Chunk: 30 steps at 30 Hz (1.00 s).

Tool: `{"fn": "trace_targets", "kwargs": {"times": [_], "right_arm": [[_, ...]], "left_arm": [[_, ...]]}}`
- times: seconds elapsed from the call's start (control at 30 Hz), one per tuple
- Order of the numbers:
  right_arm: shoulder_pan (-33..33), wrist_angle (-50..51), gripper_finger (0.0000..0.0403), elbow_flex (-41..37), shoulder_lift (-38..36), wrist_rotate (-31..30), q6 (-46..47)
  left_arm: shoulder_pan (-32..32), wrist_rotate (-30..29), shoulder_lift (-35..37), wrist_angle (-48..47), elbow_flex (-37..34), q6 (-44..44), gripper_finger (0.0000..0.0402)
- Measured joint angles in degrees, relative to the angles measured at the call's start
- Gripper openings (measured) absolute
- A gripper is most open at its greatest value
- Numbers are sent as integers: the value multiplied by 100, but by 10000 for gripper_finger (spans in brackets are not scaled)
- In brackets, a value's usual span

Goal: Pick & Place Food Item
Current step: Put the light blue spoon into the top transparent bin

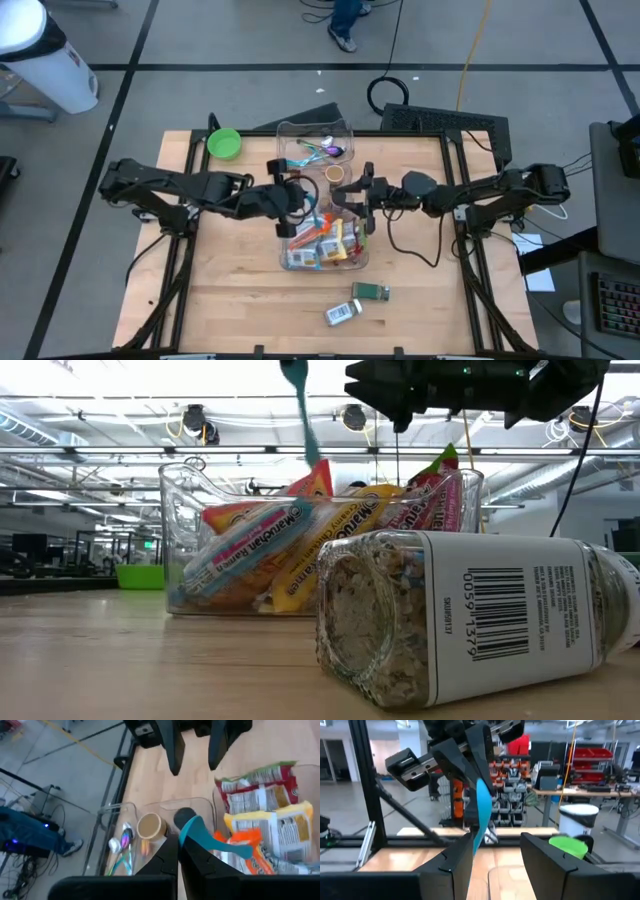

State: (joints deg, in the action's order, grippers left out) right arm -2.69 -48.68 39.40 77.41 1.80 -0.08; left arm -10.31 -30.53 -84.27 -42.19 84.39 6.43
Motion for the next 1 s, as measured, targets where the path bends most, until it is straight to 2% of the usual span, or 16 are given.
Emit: {"fn": "trace_targets", "kwargs": {"times": [0.13,0.6,1.0], "right_arm": [[1,-201,155,0,-4,0,86],[16,25,155,245,-2,141,296],[14,61,155,243,-2,131,350]], "left_arm": [[-81,-114,18,20,252,2,7],[91,63,-496,797,249,537,4],[153,222,-505,1334,249,865,8]]}}
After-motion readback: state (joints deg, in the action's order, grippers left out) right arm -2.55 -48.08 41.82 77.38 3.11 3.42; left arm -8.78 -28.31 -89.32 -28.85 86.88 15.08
